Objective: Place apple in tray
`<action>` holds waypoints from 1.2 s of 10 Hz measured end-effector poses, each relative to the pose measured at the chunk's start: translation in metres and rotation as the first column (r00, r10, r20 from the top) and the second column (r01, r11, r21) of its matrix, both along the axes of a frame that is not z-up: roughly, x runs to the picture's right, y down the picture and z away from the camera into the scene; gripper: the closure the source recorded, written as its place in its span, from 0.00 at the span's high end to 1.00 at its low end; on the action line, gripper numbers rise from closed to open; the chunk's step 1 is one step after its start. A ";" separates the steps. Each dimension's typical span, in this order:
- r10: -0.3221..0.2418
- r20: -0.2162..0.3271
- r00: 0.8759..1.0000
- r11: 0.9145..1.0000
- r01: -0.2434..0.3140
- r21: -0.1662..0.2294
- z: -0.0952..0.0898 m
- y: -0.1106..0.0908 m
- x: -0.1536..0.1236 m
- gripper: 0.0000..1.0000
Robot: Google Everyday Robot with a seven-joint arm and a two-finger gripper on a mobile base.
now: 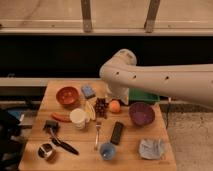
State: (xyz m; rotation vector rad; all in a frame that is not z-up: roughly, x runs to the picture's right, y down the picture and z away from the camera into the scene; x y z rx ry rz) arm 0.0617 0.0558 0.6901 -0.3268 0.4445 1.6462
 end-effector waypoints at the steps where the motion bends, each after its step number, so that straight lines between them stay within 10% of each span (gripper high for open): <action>1: -0.021 0.009 1.000 1.000 0.021 -0.003 0.010 0.001 -0.004 0.65; 6: -0.013 0.048 0.999 0.999 0.015 -0.039 0.075 -0.007 0.003 0.65; 12: -0.012 0.032 0.999 0.999 0.014 -0.051 0.081 -0.006 0.008 0.65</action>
